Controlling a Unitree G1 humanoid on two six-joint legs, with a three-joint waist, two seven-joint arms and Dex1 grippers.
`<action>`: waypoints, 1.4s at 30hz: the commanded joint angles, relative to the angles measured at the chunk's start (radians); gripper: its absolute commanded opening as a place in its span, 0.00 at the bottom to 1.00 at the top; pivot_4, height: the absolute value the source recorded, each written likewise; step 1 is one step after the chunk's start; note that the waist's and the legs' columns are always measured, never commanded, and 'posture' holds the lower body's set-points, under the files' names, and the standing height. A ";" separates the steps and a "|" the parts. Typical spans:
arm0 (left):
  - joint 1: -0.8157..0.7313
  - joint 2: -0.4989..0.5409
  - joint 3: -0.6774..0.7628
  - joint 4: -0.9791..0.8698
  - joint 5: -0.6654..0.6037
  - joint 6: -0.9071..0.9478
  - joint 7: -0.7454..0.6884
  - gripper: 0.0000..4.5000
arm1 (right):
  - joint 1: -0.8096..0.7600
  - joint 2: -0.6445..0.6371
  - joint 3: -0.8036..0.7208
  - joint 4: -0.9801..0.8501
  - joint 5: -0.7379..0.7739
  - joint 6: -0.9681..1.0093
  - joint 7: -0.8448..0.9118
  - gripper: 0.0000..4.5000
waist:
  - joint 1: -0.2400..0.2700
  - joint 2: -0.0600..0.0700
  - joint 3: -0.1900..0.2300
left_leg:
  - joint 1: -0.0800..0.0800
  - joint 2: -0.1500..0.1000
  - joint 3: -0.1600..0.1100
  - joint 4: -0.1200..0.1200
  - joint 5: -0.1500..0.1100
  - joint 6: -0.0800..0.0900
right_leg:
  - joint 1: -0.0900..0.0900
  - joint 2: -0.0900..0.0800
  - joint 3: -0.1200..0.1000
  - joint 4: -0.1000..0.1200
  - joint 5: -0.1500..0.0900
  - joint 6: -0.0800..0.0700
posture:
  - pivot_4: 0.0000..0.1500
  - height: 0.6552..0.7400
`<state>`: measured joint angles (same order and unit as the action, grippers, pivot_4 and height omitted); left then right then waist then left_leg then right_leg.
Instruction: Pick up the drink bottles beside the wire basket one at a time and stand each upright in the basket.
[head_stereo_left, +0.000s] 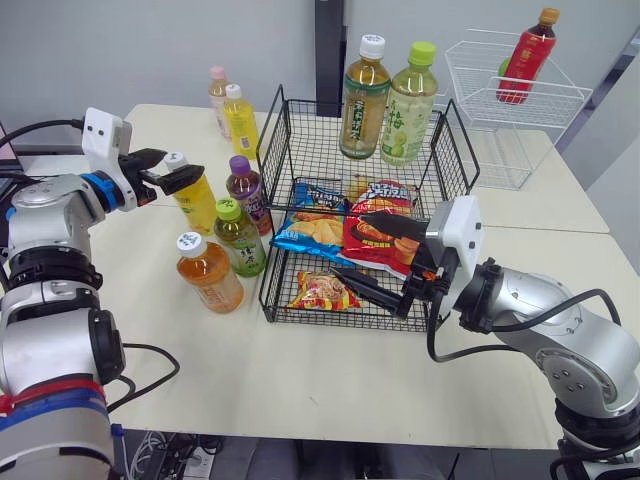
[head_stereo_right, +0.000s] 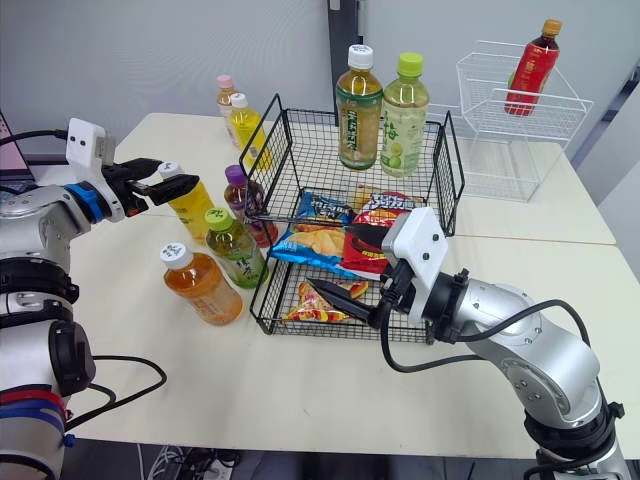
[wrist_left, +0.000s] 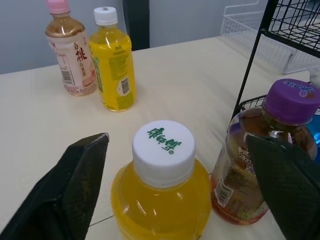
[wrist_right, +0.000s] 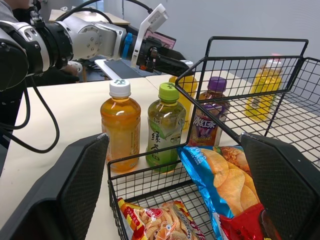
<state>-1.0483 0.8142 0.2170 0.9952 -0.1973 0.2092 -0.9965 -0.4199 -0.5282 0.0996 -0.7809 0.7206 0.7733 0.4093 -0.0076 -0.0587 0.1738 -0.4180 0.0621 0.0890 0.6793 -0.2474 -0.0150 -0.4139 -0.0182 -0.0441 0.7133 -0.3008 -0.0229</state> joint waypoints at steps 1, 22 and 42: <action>-0.036 0.008 0.031 -0.004 -0.023 -0.028 0.006 1.00 | -0.009 0.005 -0.013 -0.037 0.003 -0.012 -0.002 1.00 | 0.000 0.000 0.000 | 0.000 0.000 0.000 0.000 0.000 0.000 | 0.000 0.000 0.000 0.000 0.000 0.000 | 1.00 1.00; -0.108 -0.066 0.020 0.180 0.024 -0.149 0.122 0.45 | -0.015 0.008 -0.017 -0.039 0.012 -0.004 -0.007 1.00 | 0.001 0.000 0.000 | 0.000 0.000 0.000 0.000 0.000 0.000 | 0.000 0.000 0.000 0.000 0.000 0.000 | 1.00 1.00; -0.350 0.109 -0.039 -0.090 0.016 0.125 -0.102 0.30 | 0.063 -0.123 -0.221 -0.098 0.136 0.016 0.005 1.00 | 0.010 -0.004 0.003 | -0.003 0.000 -0.001 0.000 0.000 0.000 | -0.001 0.000 -0.001 -0.001 0.000 0.000 | 1.00 1.00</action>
<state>-1.3175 0.9058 0.1814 0.9608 -0.1741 0.3213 -1.0852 -0.3607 -0.6327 -0.0650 -0.8370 0.8269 0.7953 0.4064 0.0029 -0.0625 0.1766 -0.4215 0.0610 0.0869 0.6797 -0.2474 -0.0150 -0.4149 -0.0182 -0.0463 0.7117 -0.3008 -0.0227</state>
